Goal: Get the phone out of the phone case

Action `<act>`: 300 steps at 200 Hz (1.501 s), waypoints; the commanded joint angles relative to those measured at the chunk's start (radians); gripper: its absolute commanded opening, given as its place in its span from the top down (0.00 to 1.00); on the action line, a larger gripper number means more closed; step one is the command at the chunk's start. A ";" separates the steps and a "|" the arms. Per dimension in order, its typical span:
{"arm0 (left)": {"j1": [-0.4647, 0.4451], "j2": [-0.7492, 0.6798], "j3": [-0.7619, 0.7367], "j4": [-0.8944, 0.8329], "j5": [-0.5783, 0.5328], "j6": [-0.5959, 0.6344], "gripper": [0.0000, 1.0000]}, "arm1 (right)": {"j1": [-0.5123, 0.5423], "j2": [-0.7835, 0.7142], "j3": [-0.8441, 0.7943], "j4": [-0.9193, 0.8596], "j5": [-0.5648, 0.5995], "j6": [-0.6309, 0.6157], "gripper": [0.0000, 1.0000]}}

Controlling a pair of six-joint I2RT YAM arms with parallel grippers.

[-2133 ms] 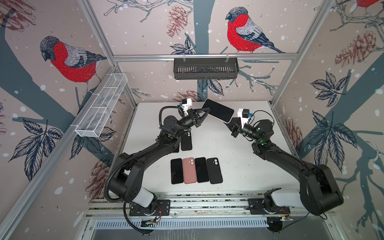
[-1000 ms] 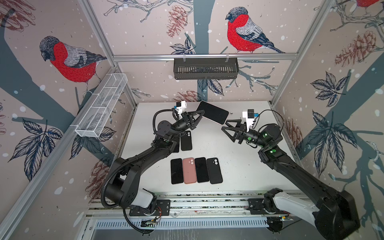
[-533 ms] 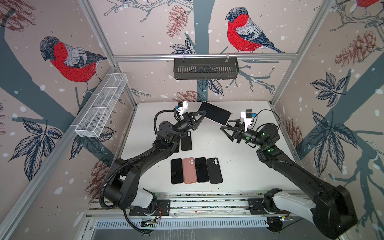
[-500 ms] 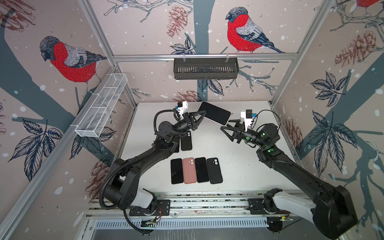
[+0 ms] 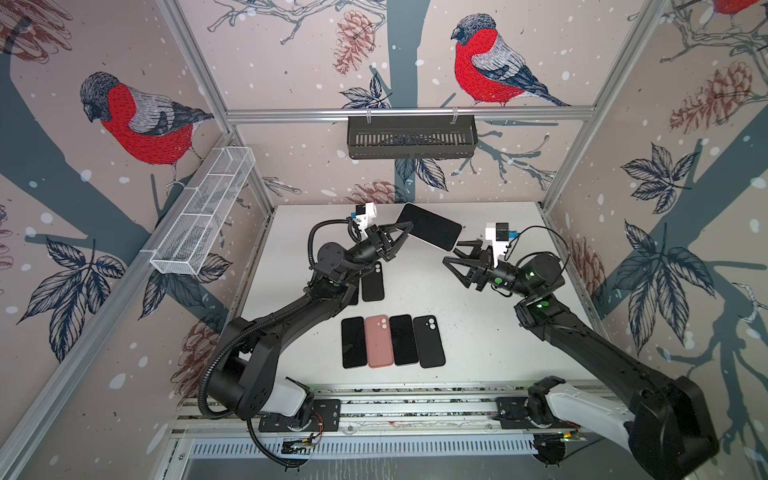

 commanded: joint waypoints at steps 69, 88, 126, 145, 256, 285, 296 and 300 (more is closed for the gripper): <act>-0.017 -0.023 0.018 0.052 0.004 0.016 1.00 | -0.035 0.056 0.029 0.012 0.016 0.020 0.34; -0.026 -0.026 0.020 0.056 0.003 0.006 1.00 | -0.042 0.081 0.029 0.007 0.027 0.014 0.36; -0.044 -0.021 0.027 0.112 -0.002 -0.069 1.00 | -0.054 0.132 0.028 -0.093 0.144 -0.085 0.44; -0.055 -0.033 0.026 0.096 -0.002 -0.066 1.00 | -0.068 0.159 0.043 -0.117 0.217 -0.117 0.47; 0.013 -0.008 0.004 0.000 0.081 0.068 1.00 | -0.303 0.001 0.020 -0.038 -0.042 0.257 0.24; 0.016 0.043 -0.002 0.053 0.090 0.060 1.00 | -0.299 0.008 0.030 0.059 -0.116 0.447 0.24; 0.015 0.059 -0.006 0.087 0.087 0.042 1.00 | -0.292 0.015 0.021 0.113 -0.129 0.510 0.25; 0.015 0.064 -0.005 0.098 0.088 0.037 1.00 | -0.290 0.019 0.017 0.130 -0.129 0.528 0.25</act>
